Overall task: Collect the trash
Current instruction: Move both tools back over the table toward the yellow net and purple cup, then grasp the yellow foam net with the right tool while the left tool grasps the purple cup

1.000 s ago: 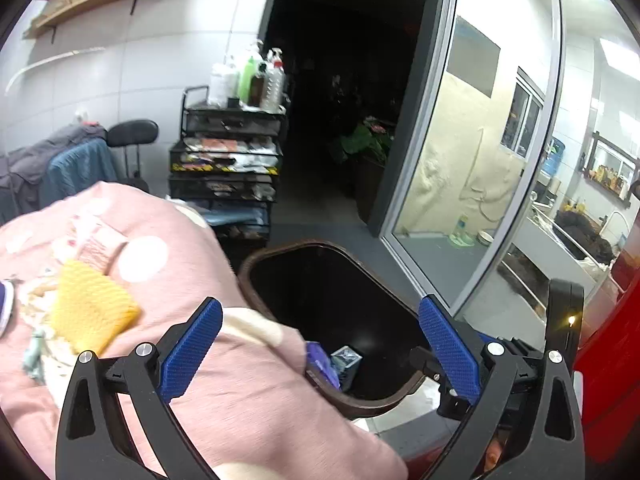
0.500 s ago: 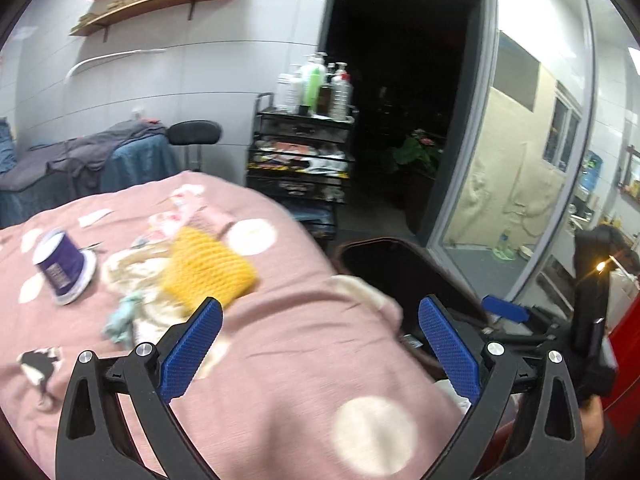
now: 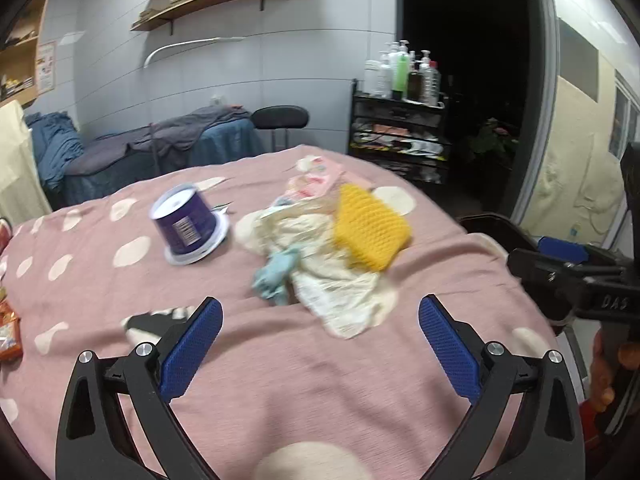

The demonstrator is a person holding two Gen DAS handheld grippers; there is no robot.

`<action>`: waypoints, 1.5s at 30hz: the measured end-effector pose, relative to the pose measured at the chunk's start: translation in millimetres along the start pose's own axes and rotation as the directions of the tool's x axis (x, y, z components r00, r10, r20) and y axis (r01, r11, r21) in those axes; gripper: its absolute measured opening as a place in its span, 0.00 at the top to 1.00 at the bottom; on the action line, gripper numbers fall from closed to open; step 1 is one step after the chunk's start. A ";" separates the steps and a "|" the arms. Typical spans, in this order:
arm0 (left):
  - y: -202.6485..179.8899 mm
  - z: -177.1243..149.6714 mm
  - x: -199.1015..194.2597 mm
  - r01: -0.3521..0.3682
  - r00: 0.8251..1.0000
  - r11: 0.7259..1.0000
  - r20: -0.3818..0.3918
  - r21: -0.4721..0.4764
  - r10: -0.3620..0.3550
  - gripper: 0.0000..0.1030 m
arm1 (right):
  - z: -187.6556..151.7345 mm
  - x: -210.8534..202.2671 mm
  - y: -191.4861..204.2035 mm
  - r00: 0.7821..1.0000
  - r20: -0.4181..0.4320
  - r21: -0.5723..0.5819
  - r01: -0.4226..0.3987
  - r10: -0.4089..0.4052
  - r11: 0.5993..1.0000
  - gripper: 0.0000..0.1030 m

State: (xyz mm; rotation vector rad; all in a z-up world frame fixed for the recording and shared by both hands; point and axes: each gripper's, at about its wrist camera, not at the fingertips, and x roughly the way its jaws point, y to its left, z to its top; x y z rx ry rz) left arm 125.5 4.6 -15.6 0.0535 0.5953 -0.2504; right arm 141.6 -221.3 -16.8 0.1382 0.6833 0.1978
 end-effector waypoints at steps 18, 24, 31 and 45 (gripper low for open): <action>74.9 -4.1 29.5 -0.021 0.996 0.988 -0.092 -0.155 0.006 0.06 | 37.4 89.3 56.2 0.988 -0.152 -0.248 -0.009 -0.030 0.969 0.06; 93.3 7.9 50.1 -0.044 0.993 0.982 -0.120 -0.185 0.022 0.05 | 49.5 131.9 61.0 0.975 -0.196 -0.338 0.029 -0.101 0.941 0.06; 115.5 21.1 77.5 -0.093 0.987 0.974 -0.147 -0.207 0.063 0.05 | 61.0 143.9 38.2 0.977 -0.212 -0.255 -0.036 -0.019 0.966 0.64; 138.5 54.0 118.5 -0.157 0.984 0.950 -0.128 -0.271 0.126 0.05 | 43.9 85.6 17.9 0.990 -0.122 -0.100 -0.083 0.070 0.992 0.82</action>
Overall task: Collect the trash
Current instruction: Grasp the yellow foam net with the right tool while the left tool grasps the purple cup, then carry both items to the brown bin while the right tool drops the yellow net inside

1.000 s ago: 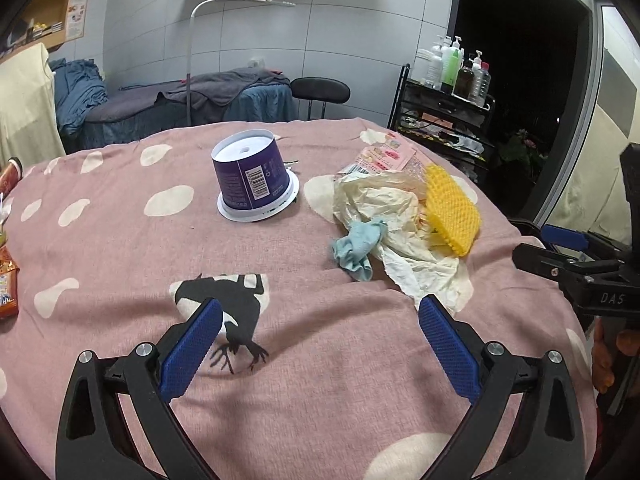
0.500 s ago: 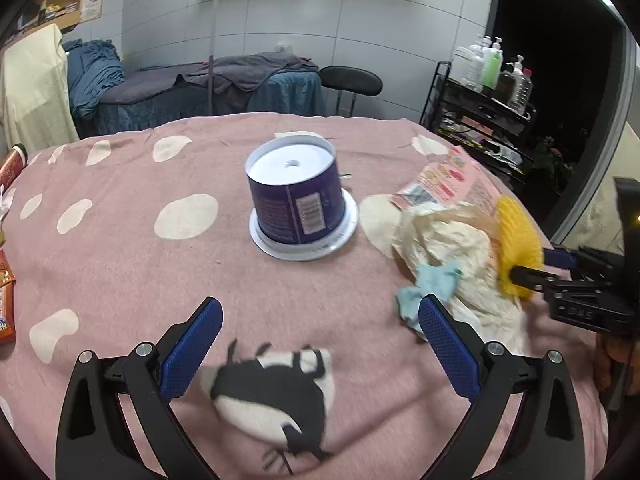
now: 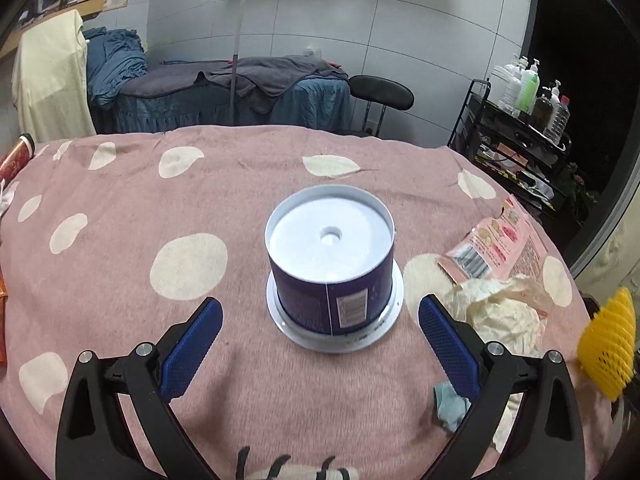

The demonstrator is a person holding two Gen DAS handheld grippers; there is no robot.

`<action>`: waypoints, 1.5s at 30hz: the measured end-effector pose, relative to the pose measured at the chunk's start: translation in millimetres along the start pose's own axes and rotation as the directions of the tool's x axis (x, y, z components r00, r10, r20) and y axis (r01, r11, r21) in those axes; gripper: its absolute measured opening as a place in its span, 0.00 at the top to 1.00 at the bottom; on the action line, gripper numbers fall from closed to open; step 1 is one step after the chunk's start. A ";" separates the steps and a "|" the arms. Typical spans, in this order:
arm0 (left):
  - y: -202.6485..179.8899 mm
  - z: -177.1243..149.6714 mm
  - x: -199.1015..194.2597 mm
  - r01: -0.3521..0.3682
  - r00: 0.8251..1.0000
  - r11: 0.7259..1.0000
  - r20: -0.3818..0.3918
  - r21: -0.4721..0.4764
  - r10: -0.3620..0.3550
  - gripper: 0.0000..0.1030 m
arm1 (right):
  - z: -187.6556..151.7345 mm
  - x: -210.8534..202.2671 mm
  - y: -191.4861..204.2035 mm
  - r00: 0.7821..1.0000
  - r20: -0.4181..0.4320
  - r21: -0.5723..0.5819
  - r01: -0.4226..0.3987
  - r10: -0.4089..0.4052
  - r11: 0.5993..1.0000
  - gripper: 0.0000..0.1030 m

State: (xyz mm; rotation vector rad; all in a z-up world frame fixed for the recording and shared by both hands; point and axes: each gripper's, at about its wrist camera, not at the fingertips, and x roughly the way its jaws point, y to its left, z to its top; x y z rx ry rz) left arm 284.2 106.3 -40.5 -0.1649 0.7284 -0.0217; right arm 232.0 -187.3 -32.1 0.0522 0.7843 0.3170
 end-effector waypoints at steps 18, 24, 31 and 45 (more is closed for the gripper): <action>2.6 5.0 -22.1 0.037 0.995 0.995 0.094 -0.093 -0.028 0.33 | -29.9 -34.4 -15.7 0.999 0.038 0.073 -0.001 -0.002 0.997 0.82; 1.0 -13.5 -70.9 0.094 0.986 0.991 0.146 -0.093 -0.080 0.33 | -36.5 -44.0 -21.5 0.999 0.054 0.093 -0.002 -0.003 0.996 0.82; -25.1 -53.5 -117.1 0.151 0.973 0.988 0.181 -0.040 -0.141 0.33 | -46.3 -62.1 -26.4 0.996 0.086 0.105 0.013 -0.022 0.994 0.82; -102.0 -85.5 -136.4 0.306 0.936 0.949 0.154 0.079 -0.315 0.33 | -72.0 -99.0 -64.4 0.989 0.121 0.189 0.056 -0.080 0.980 0.82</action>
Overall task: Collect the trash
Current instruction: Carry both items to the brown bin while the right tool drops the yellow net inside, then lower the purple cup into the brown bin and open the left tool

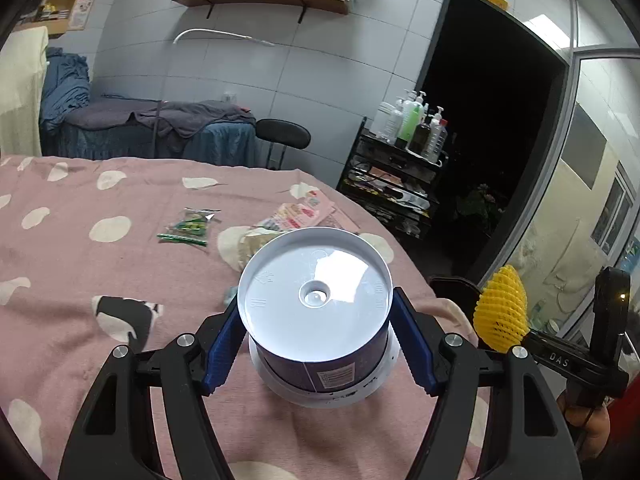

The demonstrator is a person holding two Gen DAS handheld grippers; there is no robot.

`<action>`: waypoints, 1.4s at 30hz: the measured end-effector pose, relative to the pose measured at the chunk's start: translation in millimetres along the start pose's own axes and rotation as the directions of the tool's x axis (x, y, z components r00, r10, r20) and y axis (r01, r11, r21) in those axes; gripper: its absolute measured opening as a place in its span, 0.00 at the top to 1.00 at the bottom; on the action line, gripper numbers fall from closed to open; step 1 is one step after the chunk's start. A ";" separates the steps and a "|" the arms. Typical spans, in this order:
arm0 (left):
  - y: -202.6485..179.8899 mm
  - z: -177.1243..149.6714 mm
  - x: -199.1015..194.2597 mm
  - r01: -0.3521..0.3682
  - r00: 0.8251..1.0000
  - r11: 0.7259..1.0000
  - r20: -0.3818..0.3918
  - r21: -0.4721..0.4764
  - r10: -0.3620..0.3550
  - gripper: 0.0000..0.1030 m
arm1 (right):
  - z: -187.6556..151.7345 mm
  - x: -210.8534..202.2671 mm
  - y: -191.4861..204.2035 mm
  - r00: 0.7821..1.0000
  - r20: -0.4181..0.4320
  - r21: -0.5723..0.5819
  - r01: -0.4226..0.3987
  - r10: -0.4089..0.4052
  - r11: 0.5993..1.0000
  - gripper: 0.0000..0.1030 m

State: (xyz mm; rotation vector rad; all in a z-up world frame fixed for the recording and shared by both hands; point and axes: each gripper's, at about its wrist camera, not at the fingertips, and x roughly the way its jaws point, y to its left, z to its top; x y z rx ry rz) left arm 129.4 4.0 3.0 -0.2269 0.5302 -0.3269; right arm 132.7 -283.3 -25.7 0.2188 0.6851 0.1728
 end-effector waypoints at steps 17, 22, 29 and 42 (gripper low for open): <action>-85.4 -11.1 34.3 0.156 0.987 0.981 -0.063 0.116 -0.150 0.33 | -10.1 6.0 -106.8 0.982 -0.048 0.170 0.190 -0.184 0.967 0.82; -104.3 -16.4 42.3 0.186 0.981 0.973 -0.088 0.139 -0.175 0.33 | -17.7 30.8 -140.2 0.967 -0.137 0.224 0.242 -0.215 0.944 0.82; -122.0 -19.1 50.7 0.216 0.973 0.965 -0.115 0.151 -0.200 0.33 | -26.0 55.4 -161.6 0.952 -0.220 0.260 0.269 -0.214 0.927 0.81; -153.4 -19.3 70.4 0.277 0.954 0.947 -0.168 0.164 -0.250 0.33 | -37.3 31.7 -158.6 0.957 -0.157 0.284 0.281 -0.245 0.917 0.20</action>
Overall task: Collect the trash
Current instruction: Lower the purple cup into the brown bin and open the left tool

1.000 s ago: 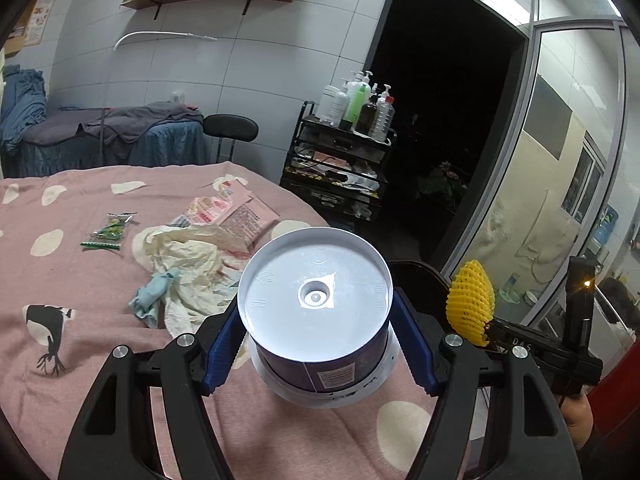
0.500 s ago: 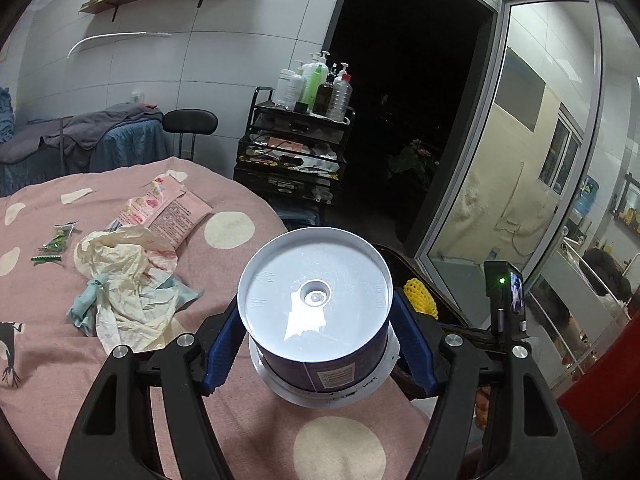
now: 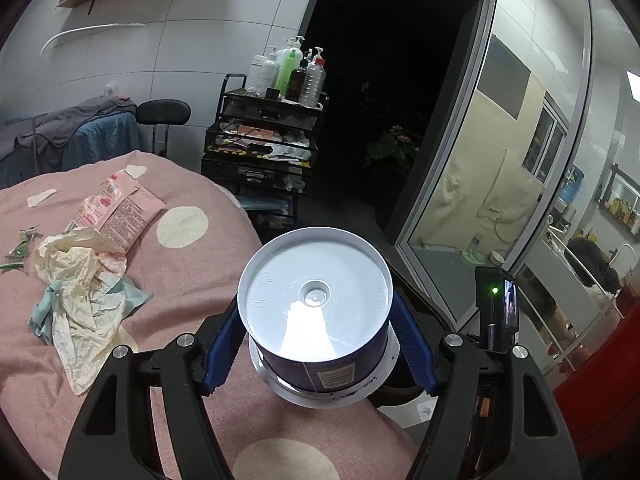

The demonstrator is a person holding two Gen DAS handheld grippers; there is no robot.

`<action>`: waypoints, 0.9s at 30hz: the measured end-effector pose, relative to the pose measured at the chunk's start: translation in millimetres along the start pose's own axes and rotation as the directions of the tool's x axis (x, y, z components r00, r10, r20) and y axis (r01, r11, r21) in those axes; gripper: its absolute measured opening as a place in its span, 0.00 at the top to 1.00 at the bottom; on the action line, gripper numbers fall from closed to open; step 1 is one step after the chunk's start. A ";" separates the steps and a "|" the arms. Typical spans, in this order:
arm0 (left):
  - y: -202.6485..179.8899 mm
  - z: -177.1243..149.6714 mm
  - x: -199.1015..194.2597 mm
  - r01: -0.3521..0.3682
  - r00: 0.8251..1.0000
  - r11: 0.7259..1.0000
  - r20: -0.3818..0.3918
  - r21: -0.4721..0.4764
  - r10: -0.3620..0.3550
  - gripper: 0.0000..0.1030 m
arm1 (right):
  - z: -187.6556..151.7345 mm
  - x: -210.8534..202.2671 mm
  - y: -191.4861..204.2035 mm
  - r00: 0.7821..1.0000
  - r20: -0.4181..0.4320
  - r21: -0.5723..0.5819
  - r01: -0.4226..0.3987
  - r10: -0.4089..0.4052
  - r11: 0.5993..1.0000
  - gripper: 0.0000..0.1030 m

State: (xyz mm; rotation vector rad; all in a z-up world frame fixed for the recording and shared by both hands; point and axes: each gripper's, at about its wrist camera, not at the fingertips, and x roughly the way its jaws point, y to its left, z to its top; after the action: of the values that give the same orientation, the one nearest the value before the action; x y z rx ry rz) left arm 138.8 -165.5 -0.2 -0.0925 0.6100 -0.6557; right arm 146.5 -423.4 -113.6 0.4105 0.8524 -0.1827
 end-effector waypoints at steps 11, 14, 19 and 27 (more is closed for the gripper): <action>-16.2 4.7 27.0 0.054 0.997 0.999 -0.056 -0.003 -0.054 0.33 | -0.8 -41.5 -7.2 0.995 0.095 0.029 -0.005 0.002 1.000 0.13; -22.5 6.8 34.7 0.062 0.996 0.998 -0.070 0.006 -0.062 0.33 | -0.3 -48.0 -10.8 0.994 0.110 0.042 0.004 -0.009 0.999 0.13; -34.2 10.3 49.0 0.072 0.993 0.997 -0.094 0.028 -0.069 0.33 | -2.3 -56.2 -21.1 0.991 0.128 0.077 0.013 -0.023 0.997 0.11; -53.3 12.8 79.3 0.095 0.984 0.993 -0.159 0.067 -0.083 0.33 | -6.1 -64.8 -47.2 0.987 0.142 0.159 0.050 -0.073 0.986 0.10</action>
State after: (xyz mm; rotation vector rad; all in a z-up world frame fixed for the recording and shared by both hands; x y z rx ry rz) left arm 166.5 -256.7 -15.3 0.0008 0.7345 -0.7765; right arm 85.3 -464.1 -81.0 0.5101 0.7082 -0.3338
